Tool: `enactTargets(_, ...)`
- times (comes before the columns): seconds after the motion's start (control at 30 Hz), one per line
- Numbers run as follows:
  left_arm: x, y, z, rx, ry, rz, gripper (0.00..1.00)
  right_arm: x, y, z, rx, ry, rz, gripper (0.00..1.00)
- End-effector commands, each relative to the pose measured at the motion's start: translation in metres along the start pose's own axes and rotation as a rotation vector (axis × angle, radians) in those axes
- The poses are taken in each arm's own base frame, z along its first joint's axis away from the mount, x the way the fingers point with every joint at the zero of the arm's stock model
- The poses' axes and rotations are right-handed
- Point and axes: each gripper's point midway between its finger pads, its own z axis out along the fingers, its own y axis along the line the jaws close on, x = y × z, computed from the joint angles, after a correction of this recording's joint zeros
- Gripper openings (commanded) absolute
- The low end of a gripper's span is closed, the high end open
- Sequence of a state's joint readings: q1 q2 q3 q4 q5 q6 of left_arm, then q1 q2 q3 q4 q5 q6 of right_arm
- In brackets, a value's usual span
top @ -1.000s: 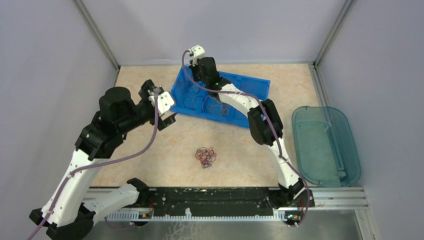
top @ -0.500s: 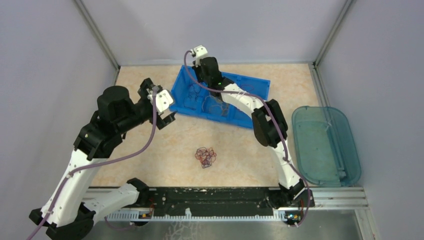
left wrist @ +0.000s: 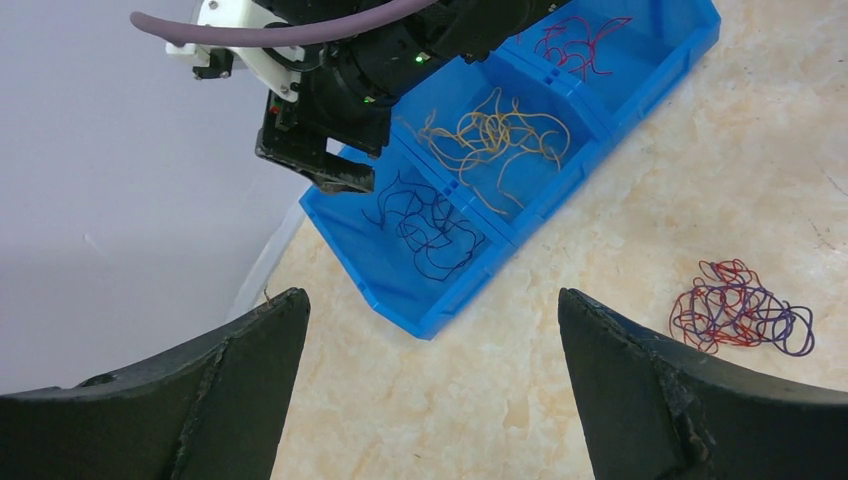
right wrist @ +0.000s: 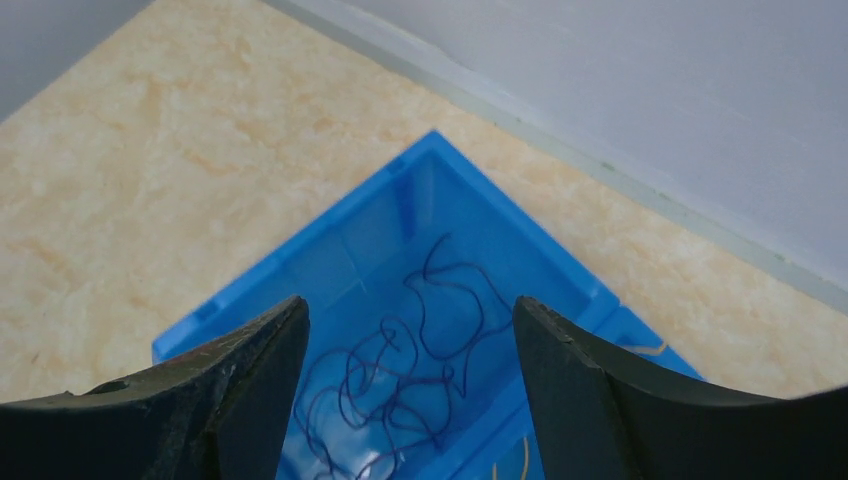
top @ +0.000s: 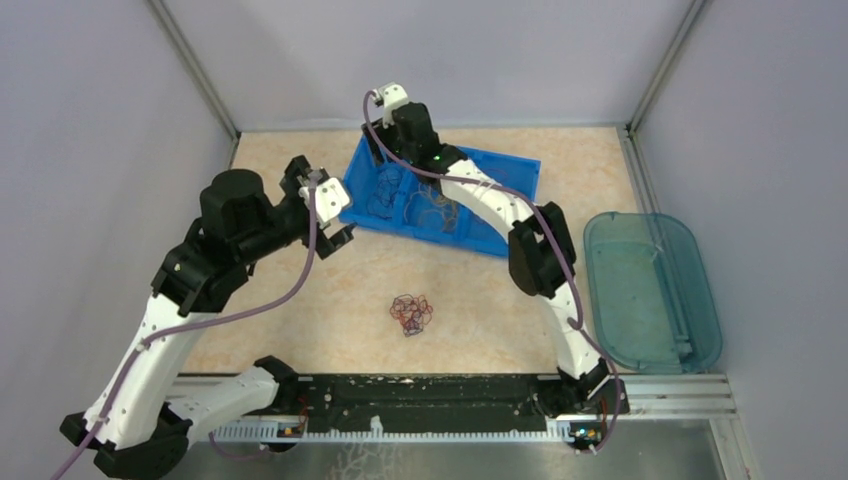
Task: Untangle the cables
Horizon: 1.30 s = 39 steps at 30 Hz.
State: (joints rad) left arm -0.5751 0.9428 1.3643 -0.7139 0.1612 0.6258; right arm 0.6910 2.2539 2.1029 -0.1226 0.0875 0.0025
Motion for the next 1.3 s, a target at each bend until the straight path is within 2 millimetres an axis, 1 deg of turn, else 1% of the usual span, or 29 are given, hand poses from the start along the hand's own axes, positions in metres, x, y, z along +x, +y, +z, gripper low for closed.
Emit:
enactTargets(0.0, 0.002, -0.009, 0.003, 0.037, -0.013, -0.04, 0.99, -0.067, 0.002, -0.057, -0.014, -0.122, 0.058, 0.79)
enactTargets(0.03, 0.006, -0.015, 0.005, 0.059, -0.008, -0.044, 0.99, -0.067, 0.001, -0.069, -0.016, -0.123, 0.068, 0.8)
enactTargets(0.07, 0.011, -0.022, 0.007, 0.085, -0.002, -0.043, 0.99, -0.052, 0.001, -0.078, -0.017, -0.093, 0.086, 0.8)
enactTargets(0.13, 0.026, -0.042, 0.01, 0.16, 0.011, -0.019, 0.99, -0.039, 0.002, -0.105, -0.033, -0.079, 0.11, 0.8)
enactTargets(0.17, 0.036, -0.053, 0.012, 0.202, 0.02, -0.007, 0.99, -0.029, 0.005, -0.118, -0.051, -0.068, 0.121, 0.8)
enactTargets(0.2, 0.045, -0.063, 0.014, 0.236, 0.031, -0.003, 0.99, -0.021, 0.01, -0.133, -0.082, -0.063, 0.134, 0.8)
enactTargets(0.23, 0.056, -0.073, 0.017, 0.269, 0.049, -0.006, 0.99, -0.009, 0.016, -0.148, -0.123, -0.052, 0.141, 0.8)
enactTargets(0.3, 0.071, -0.089, 0.02, 0.33, 0.075, -0.009, 0.99, 0.007, 0.033, -0.188, -0.241, -0.053, 0.148, 0.79)
enactTargets(0.37, 0.081, -0.099, 0.022, 0.367, 0.083, -0.008, 0.99, 0.037, 0.053, -0.216, -0.365, -0.005, 0.153, 0.77)
enactTargets(0.4, 0.084, -0.103, 0.024, 0.381, 0.081, -0.008, 0.99, 0.053, 0.058, -0.227, -0.395, 0.026, 0.167, 0.77)
enactTargets(0.47, 0.091, -0.113, 0.027, 0.415, 0.075, -0.003, 0.99, 0.079, 0.061, -0.245, -0.398, 0.078, 0.207, 0.73)
enactTargets(0.5, 0.095, -0.119, 0.028, 0.437, 0.065, 0.004, 0.99, 0.089, 0.058, -0.251, -0.381, 0.089, 0.226, 0.72)
enactTargets(0.53, 0.097, -0.125, 0.031, 0.46, 0.048, 0.008, 0.99, 0.094, 0.054, -0.258, -0.352, 0.081, 0.249, 0.7)
enactTargets(0.57, 0.101, -0.131, 0.034, 0.476, 0.042, 0.004, 1.0, 0.099, 0.048, -0.264, -0.317, 0.073, 0.271, 0.69)
enactTargets(0.63, 0.111, -0.144, 0.042, 0.523, 0.05, -0.036, 0.98, 0.098, 0.036, -0.275, -0.254, 0.031, 0.291, 0.69)
enactTargets(0.67, 0.117, -0.152, 0.046, 0.553, 0.065, -0.069, 0.96, 0.095, 0.031, -0.28, -0.232, 0.011, 0.298, 0.69)
enactTargets(0.77, 0.134, -0.174, 0.059, 0.648, 0.129, -0.17, 0.85, 0.086, 0.019, -0.292, -0.172, -0.036, 0.31, 0.69)
enactTargets(0.83, 0.146, -0.188, 0.065, 0.721, 0.18, -0.226, 0.82, 0.087, 0.012, -0.298, -0.134, -0.047, 0.317, 0.68)
enactTargets(0.93, 0.161, -0.2, 0.078, 0.778, 0.24, -0.286, 0.85, 0.09, 0.003, -0.303, -0.092, -0.057, 0.313, 0.67)
enactTargets(1.0, 0.167, -0.208, 0.079, 0.825, 0.246, -0.277, 0.9, 0.093, 0.0, -0.303, -0.076, -0.055, 0.309, 0.67)
enactTargets(1.03, 0.172, -0.212, 0.078, 0.848, 0.248, -0.262, 0.91, 0.095, -0.001, -0.303, -0.07, -0.053, 0.308, 0.66)
enactTargets(1.17, 0.191, -0.219, 0.082, 0.874, 0.285, -0.224, 0.91, 0.097, -0.002, -0.301, -0.066, -0.051, 0.305, 0.66)
enactTargets(1.27, 0.197, -0.219, 0.089, 0.871, 0.297, -0.219, 0.89, 0.097, 0.0, -0.299, -0.072, -0.053, 0.307, 0.64)
